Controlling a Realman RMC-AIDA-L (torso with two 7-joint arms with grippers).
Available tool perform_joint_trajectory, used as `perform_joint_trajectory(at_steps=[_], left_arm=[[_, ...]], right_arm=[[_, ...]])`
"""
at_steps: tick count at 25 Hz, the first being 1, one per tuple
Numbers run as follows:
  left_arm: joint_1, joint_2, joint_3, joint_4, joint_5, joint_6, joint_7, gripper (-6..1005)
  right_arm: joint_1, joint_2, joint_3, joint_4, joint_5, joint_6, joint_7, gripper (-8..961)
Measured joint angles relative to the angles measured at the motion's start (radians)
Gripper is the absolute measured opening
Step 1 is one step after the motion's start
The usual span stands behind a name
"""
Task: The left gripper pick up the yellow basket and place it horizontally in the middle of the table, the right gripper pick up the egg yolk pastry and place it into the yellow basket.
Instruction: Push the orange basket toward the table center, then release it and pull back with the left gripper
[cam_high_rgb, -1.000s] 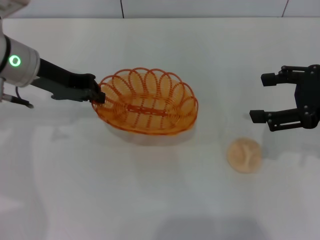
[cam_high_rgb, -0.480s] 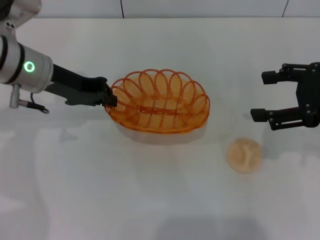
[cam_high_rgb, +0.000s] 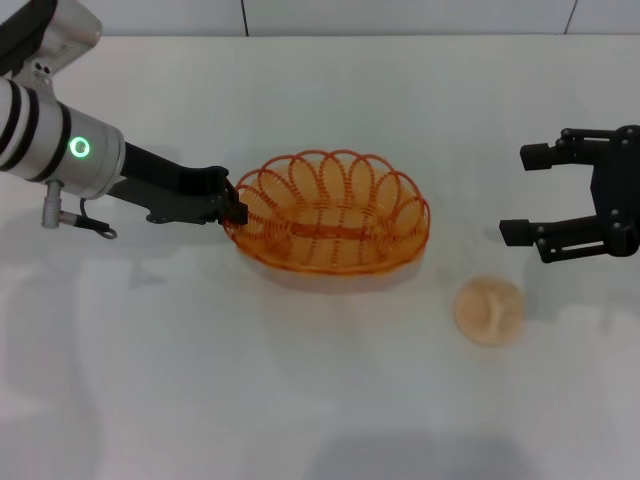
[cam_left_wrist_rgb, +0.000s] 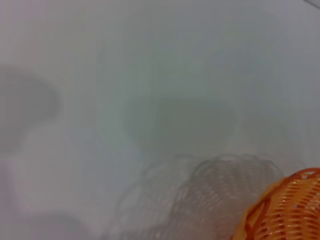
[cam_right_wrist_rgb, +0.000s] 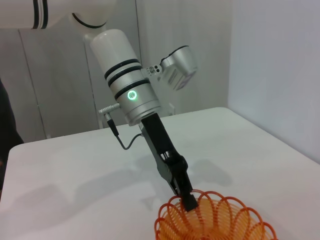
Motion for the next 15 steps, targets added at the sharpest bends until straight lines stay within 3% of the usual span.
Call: perform_joint_trajectory(at_steps=[15], left_arm=[[-0.032, 0.01, 0.0, -0.081, 0.028, -0.031, -0.003, 75]], right_arm=[[0.004, 0.0, 0.0, 0.003, 0.001, -0.009, -0.006, 866]])
